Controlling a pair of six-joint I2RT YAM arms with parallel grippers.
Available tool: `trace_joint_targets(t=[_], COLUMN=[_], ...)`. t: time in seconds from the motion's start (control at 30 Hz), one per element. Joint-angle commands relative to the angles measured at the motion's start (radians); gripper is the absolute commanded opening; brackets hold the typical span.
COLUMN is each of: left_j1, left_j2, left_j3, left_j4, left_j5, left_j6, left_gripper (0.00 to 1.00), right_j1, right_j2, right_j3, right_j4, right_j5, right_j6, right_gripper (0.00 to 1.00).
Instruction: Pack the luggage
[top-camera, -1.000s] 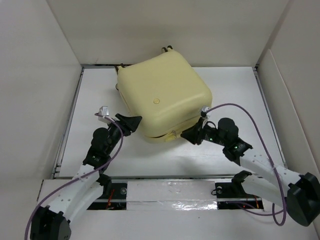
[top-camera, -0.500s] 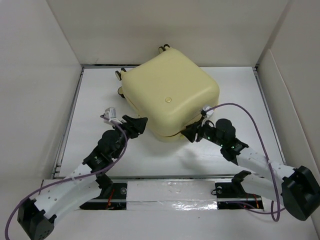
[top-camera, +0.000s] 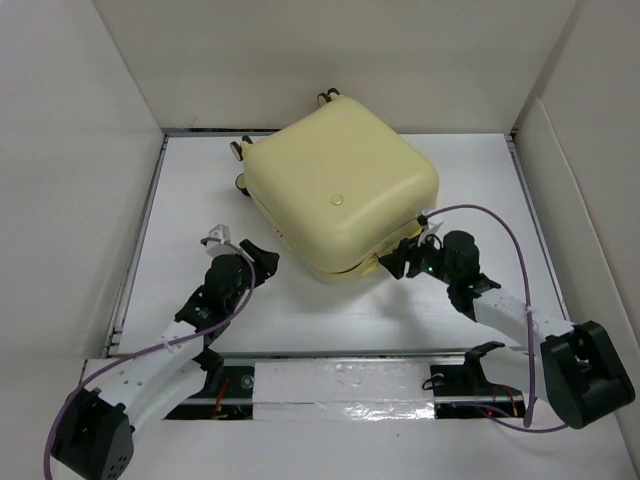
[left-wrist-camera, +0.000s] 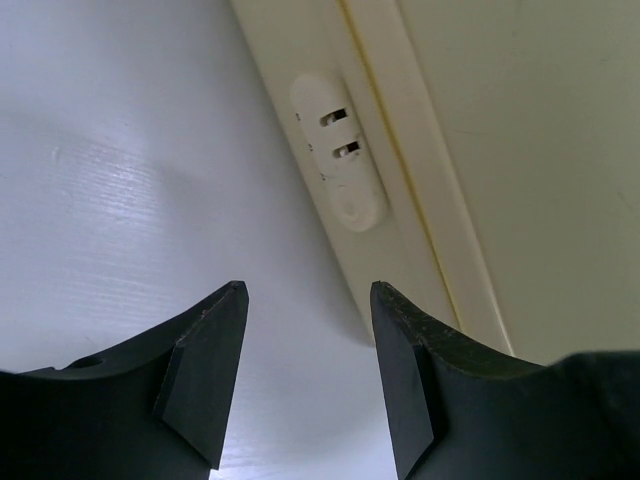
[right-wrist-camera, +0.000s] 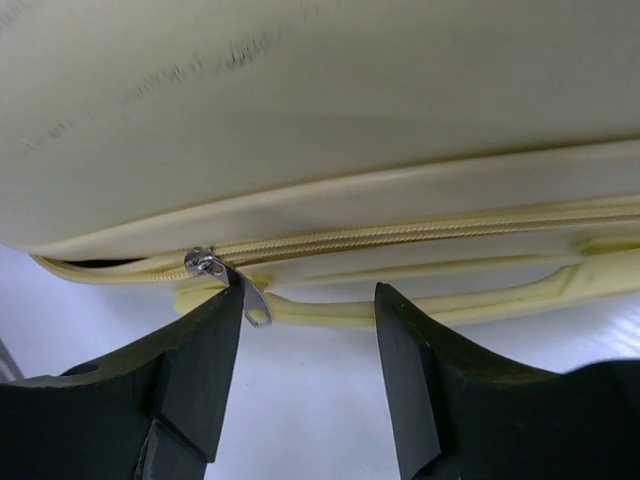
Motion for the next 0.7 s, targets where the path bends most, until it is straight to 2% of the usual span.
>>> trace_joint_targets(t=[0.0,0.17,0.33,0.47,0.6,0.67], left_j1=[0.035,0.049,-0.051,-0.062,-0.085,-0.111], left_j2=[0.055,0.132,0.155,0.132,0.098,0.086], left_j3=[0.043,0.044,0.057,0.024,-0.003,-0.017], left_j4=[0.119,0.213,0.187,0.179,0.168,0.187], left_j5=[0.108,0.174,0.160,0.177,0.235,0.251], left_j6=[0.031,0.041,0.080,0.086,0.106,0.117], left_gripper=[0.49,0.49,0.46,0.42,0.33,0.33], right_j1=[-0.004,0.005,0.014,0.014,0.014,0.014], right_j2=[0.033,0.108,0.108,0.075,0.043,0.047], right_j3=[0.023,0.041,0.037,0.023,0.009,0.001], right_j4=[0.097,0.132,0.151,0.146,0.140,0.168], right_j5=[-0.106,-0.177,-0.215,-0.209,-0.201,-0.180], right_j6=[-0.020,-0.018,-0.007,0.000,-0.001,-0.001], right_gripper=[0.59,0.55,0.52,0.53,0.59,0.59])
